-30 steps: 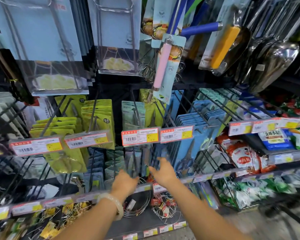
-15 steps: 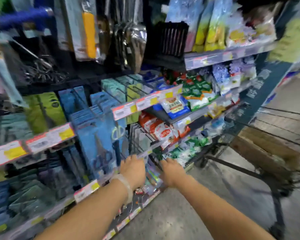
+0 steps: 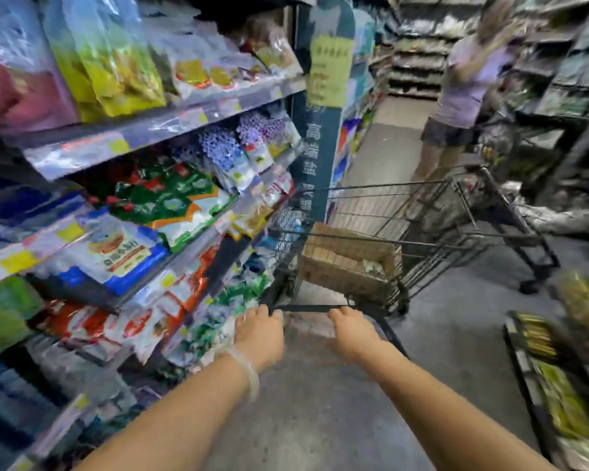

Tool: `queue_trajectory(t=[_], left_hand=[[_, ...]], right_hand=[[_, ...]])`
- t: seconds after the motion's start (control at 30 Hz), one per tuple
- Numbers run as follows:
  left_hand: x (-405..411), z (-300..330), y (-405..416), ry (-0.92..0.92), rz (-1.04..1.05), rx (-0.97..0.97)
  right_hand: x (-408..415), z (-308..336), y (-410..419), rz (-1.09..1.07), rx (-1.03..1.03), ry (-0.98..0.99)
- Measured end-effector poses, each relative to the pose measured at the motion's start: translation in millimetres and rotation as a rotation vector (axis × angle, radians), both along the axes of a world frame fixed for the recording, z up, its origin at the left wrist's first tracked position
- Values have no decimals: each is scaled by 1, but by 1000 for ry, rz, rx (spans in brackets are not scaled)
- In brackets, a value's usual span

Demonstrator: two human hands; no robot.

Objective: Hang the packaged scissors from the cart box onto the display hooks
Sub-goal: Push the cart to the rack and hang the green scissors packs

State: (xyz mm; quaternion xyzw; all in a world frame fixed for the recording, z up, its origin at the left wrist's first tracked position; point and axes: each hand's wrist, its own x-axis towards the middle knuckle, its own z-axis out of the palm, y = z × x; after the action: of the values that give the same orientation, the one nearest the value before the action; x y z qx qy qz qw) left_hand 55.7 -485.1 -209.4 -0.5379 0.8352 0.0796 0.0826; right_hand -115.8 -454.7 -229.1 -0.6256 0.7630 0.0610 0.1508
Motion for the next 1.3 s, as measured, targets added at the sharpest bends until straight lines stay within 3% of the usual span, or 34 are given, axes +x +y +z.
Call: queue_trajectory(t=[0.27,0.53,0.7,1.03,1.3], left_hand=[[-120,-16,-109,-11,-171,72],[-234,15,-267,20,-278,27],[-293,4,-322,-31,-322,69],[-403,-62,-408,-150,-348,195],[-467,-148,-458,-152,-191,490]], right_hand=[[-104,-20,-78,-170,5,-58],[-197,12,-209,-313,-69,-65],[-251,3,-250,-445,-31,-131],[-378,-68,-332,-582,75,-215],[-448,-161,-396,-546,294,-373]])
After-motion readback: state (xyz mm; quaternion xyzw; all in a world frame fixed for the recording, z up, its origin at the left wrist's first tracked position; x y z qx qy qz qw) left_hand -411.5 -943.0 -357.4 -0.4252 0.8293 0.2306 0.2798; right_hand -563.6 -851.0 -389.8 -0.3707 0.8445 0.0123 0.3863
